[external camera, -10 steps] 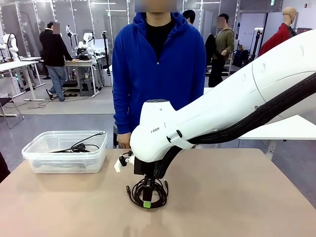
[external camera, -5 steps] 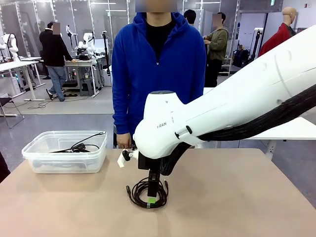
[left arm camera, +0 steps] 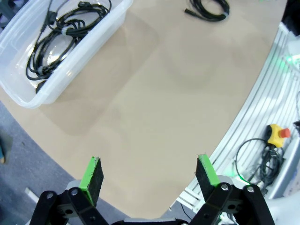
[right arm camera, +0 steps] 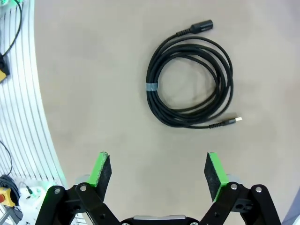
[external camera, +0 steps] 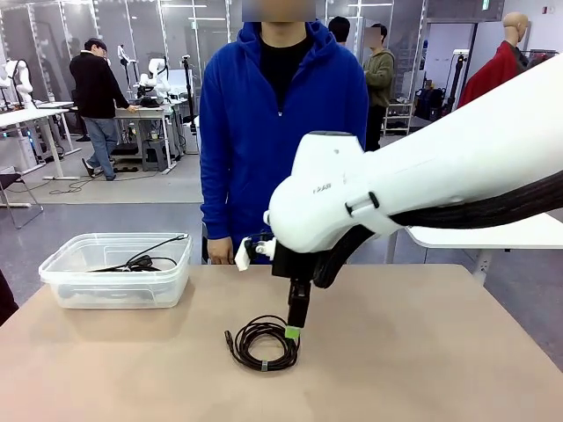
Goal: Organize and store the cables.
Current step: Place the USB Extension Cable into the Organizing box.
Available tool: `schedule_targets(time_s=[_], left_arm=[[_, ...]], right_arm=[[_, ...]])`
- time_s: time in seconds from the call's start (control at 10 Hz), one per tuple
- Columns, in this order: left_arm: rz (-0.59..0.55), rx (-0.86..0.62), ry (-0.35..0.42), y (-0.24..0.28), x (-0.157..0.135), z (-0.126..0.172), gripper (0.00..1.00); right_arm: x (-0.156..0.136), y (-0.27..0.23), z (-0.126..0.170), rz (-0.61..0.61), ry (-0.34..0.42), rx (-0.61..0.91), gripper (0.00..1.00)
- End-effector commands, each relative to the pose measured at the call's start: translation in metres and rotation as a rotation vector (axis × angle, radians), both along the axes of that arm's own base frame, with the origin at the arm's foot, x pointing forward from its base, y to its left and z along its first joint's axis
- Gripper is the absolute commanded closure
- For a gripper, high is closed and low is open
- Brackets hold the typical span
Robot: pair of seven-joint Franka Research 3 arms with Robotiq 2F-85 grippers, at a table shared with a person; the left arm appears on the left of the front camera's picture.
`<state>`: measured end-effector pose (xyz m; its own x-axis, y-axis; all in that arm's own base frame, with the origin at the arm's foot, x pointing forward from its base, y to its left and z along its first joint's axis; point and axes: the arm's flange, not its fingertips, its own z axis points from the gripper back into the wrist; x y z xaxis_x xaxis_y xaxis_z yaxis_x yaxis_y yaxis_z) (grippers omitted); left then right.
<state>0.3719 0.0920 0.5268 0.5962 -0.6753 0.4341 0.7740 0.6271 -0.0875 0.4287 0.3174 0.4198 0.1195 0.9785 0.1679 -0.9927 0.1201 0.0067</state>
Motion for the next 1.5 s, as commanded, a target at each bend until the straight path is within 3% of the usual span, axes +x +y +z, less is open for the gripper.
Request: schedule_targets(time_s=[0.0, 0.3, 0.5, 0.7, 1.0, 1.4], left_arm=[[-0.020, -0.003, -0.007, 0.001, -0.002, -0.001, 0.00], [-0.020, -0.003, -0.007, 0.001, -0.002, -0.001, 0.00], [-0.020, -0.003, -0.007, 0.001, -0.002, -0.001, 0.00], [0.000, 0.000, 0.000, 0.000, 0.000, 0.000, 0.00], [-0.150, 0.060, -0.040, -0.048, 0.001, 0.005, 0.00], [-0.318, 0.123, 0.009, -0.144, 0.026, 0.000, 0.00]], right_arm=[[-0.009, -0.037, 0.016, 0.007, 0.004, 0.057, 0.00], [-0.006, -0.104, 0.046, -0.056, -0.028, 0.139, 0.00], [-0.012, -0.155, 0.063, -0.051, 0.009, 0.234, 0.00], [-0.018, -0.207, 0.076, -0.097, -0.046, 0.297, 0.00], [-0.034, -0.297, 0.085, -0.105, -0.039, 0.484, 0.00], [-0.062, -0.388, 0.080, -0.199, -0.079, 0.642, 0.00]])
